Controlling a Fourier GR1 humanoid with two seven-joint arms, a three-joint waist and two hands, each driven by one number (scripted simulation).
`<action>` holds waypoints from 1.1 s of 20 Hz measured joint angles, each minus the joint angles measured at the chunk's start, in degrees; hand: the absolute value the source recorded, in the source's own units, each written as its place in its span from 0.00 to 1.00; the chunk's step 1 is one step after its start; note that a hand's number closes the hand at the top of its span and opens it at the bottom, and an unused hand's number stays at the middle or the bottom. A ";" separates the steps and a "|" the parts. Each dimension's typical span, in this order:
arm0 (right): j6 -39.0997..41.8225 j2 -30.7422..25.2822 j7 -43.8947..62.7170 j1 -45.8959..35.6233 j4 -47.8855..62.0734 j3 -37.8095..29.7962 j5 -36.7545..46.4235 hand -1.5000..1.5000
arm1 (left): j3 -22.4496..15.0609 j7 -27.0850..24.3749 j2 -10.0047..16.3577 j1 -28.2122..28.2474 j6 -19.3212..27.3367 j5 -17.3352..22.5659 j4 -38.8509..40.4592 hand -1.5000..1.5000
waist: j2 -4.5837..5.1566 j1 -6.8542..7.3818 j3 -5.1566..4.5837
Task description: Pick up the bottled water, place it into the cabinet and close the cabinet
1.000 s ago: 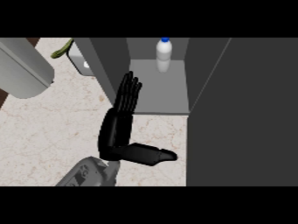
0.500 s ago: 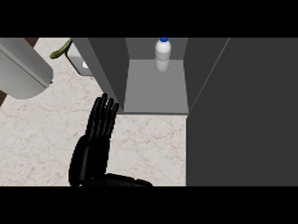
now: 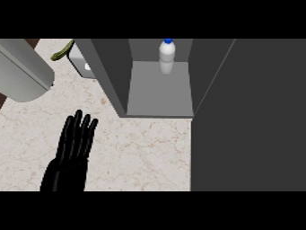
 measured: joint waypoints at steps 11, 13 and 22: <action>-7.30 4.72 9.18 -9.89 -3.44 12.72 16.07 1.00 | 4.75 -2.84 4.95 8.23 -4.11 3.38 -4.62 0.00 | -0.31 0.43 -0.18; -8.31 5.35 12.15 -12.19 -4.05 13.99 18.09 1.00 | 5.61 -3.10 5.71 9.53 -4.95 4.19 -5.38 0.00 | -0.35 0.57 -0.16; -10.71 8.85 21.93 -27.41 -3.16 20.02 21.66 1.00 | 9.35 -4.61 8.54 13.11 -9.42 7.22 -6.64 0.00 | -0.24 1.27 -0.34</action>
